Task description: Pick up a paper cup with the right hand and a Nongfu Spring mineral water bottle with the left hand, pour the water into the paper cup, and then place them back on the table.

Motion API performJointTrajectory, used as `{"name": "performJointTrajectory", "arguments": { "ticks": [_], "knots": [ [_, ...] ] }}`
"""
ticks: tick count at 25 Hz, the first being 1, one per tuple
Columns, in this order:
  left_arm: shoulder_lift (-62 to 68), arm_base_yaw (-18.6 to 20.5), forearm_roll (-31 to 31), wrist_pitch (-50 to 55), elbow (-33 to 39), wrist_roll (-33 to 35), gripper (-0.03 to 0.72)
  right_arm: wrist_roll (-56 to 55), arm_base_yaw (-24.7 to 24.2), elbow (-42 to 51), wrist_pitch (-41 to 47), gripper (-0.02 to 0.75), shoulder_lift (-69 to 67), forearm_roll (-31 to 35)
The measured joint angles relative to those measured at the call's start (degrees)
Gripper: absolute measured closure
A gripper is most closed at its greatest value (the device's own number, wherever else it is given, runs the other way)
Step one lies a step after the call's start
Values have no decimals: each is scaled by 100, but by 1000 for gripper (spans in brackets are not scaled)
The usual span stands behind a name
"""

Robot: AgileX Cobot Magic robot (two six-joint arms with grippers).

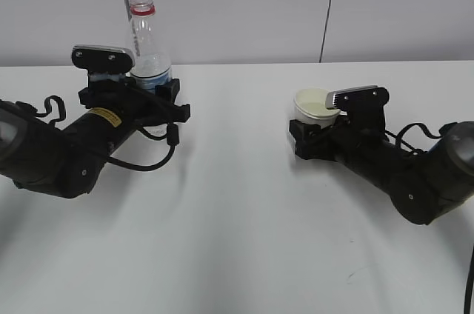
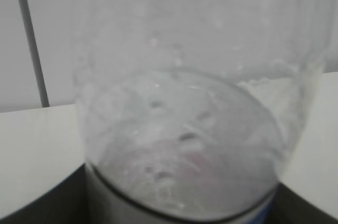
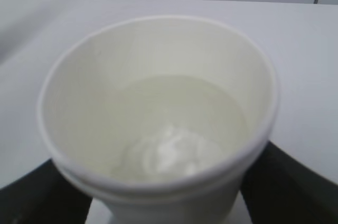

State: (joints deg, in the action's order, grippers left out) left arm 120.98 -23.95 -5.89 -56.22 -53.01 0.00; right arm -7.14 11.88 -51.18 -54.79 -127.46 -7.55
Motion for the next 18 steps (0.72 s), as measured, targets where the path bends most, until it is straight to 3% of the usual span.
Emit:
{"name": "performJointTrajectory", "arguments": {
  "ticks": [18],
  "knots": [
    [0,0,16,0,0,0,286,0,0,211,-440,152,42,9]
  ]
}}
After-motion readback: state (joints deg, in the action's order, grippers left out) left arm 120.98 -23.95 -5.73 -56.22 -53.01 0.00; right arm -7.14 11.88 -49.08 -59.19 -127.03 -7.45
